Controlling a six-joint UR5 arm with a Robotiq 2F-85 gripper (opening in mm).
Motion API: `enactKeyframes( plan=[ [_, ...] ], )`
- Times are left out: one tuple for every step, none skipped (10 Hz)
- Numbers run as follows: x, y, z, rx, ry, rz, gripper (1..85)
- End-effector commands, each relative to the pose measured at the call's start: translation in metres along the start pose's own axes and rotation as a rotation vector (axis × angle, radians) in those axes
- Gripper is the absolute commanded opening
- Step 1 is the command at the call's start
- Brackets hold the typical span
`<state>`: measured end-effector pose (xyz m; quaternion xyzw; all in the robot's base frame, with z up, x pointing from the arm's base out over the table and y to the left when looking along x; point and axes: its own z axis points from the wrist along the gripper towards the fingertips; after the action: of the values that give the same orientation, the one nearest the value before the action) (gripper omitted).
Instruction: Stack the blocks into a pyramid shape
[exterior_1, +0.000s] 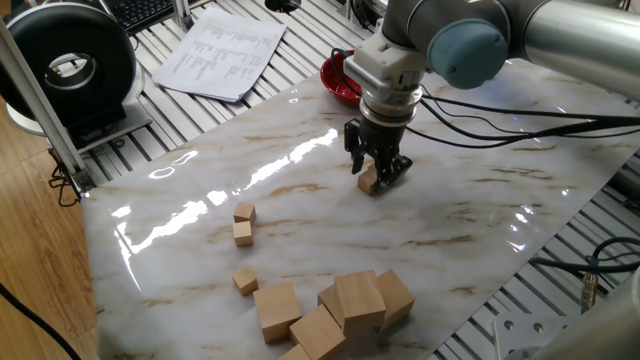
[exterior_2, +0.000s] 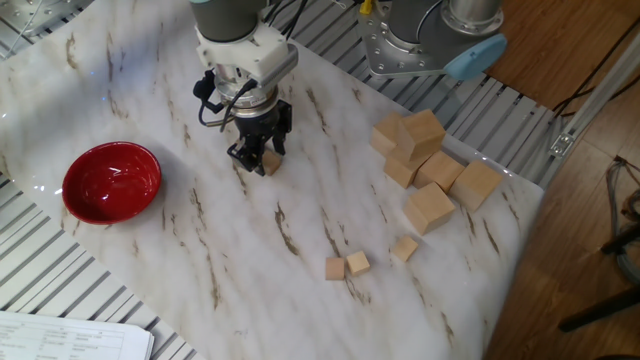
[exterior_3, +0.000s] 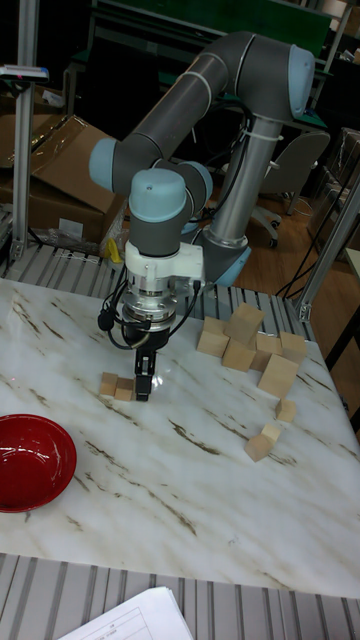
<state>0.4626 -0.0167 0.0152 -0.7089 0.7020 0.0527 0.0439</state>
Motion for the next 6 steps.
enactKeyframes(
  plan=[
    [-0.0013, -0.0066, 0.0009, 0.020, -0.010, 0.002, 51.0],
    [-0.0011, -0.0074, 0.0014, 0.021, -0.010, 0.001, 50.3],
    [-0.0006, -0.0089, 0.0021, 0.026, -0.008, -0.001, 49.7],
    [-0.0004, -0.0106, 0.0029, 0.031, -0.008, -0.003, 49.7],
    [-0.0004, -0.0123, 0.0030, 0.037, -0.008, -0.002, 49.7],
    [0.0002, -0.0130, 0.0027, 0.040, -0.007, -0.001, 49.7]
  ],
)
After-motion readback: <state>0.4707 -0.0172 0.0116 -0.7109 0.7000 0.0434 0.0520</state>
